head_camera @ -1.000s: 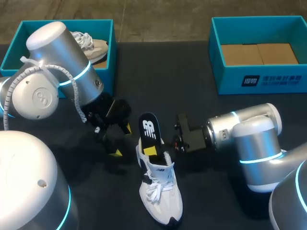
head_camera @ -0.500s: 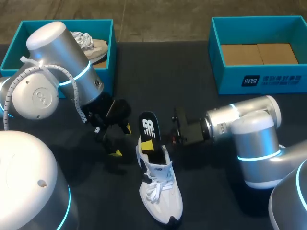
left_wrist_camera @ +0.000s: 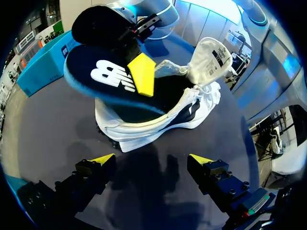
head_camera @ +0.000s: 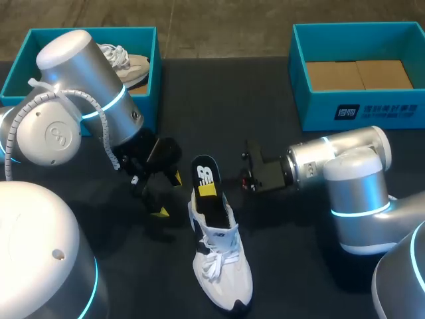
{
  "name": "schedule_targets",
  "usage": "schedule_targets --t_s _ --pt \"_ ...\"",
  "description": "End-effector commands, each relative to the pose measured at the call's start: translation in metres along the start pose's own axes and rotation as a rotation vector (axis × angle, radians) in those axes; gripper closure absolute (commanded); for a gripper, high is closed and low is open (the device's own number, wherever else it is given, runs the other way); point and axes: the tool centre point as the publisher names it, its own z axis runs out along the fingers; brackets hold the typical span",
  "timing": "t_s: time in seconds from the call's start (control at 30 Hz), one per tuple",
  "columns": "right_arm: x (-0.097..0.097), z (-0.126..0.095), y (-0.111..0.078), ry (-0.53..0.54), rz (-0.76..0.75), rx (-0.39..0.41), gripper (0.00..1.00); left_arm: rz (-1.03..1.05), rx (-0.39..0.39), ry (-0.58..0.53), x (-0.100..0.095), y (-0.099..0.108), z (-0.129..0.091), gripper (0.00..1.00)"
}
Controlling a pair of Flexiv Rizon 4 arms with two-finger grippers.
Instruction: Take the shoe out of the shoebox, open the shoe tongue, remove and reinsert the insole, then place the shoe into the shoebox
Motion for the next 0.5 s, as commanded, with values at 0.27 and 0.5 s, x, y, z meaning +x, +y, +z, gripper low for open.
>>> schedule_targets --t_s 0.27,0.5 --pt "-0.002 -0.001 -0.008 0.002 0.031 0.015 1.00 -0.055 -0.050 -0.019 0.000 -0.001 0.005 0.00" --pt "-0.002 -0.001 -0.017 -0.003 0.060 0.032 1.00 -0.081 -0.068 -0.018 0.003 -0.001 0.007 0.00"
